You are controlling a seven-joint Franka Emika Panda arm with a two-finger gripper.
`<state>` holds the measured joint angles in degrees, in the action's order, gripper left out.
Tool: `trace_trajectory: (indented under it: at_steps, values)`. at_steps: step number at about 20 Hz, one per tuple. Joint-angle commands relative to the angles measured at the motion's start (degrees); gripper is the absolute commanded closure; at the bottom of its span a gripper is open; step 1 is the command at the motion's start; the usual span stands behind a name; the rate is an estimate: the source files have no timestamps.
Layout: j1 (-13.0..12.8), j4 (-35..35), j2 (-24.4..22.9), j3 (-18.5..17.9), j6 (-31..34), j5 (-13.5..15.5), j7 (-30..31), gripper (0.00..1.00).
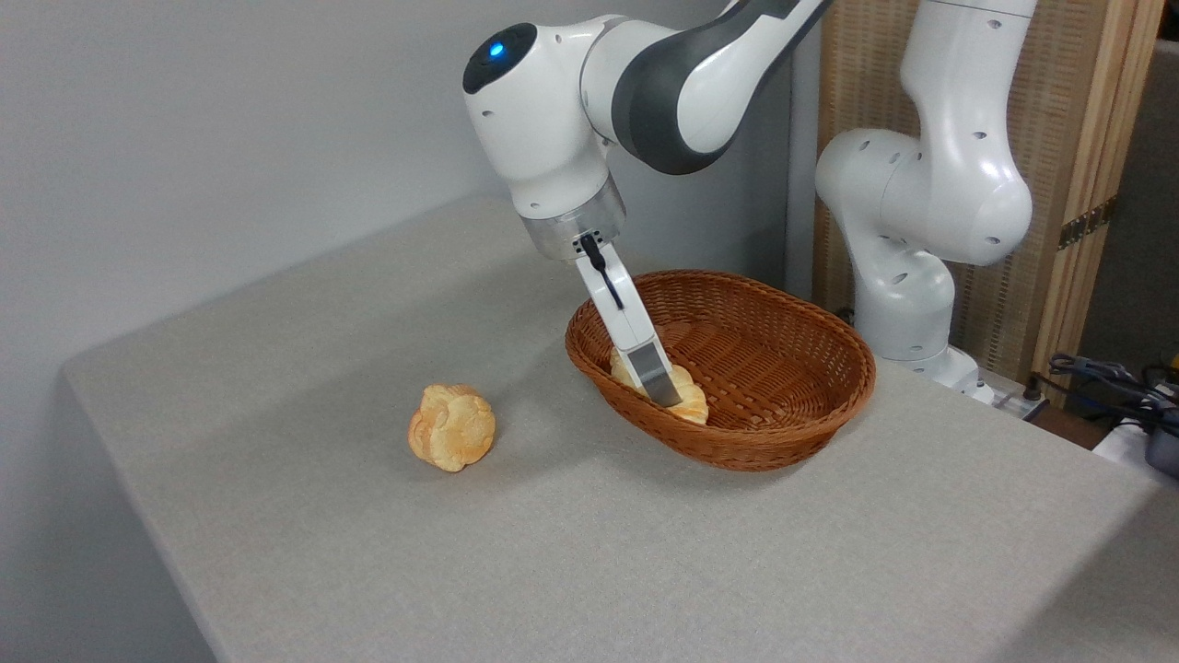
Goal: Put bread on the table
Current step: 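Close the gripper on the golden bread roll inside the basket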
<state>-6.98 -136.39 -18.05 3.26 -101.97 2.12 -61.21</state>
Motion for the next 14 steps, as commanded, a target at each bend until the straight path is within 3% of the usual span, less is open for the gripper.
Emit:
trace_trajectory:
  at_steps: [1, 14]
  values:
    - [-0.67, -1.25, 0.65, -0.27, -1.92, 0.26, -1.01, 0.88]
    - [-0.67, -0.89, -0.32, -0.53, 1.94, 0.26, -1.54, 0.94]
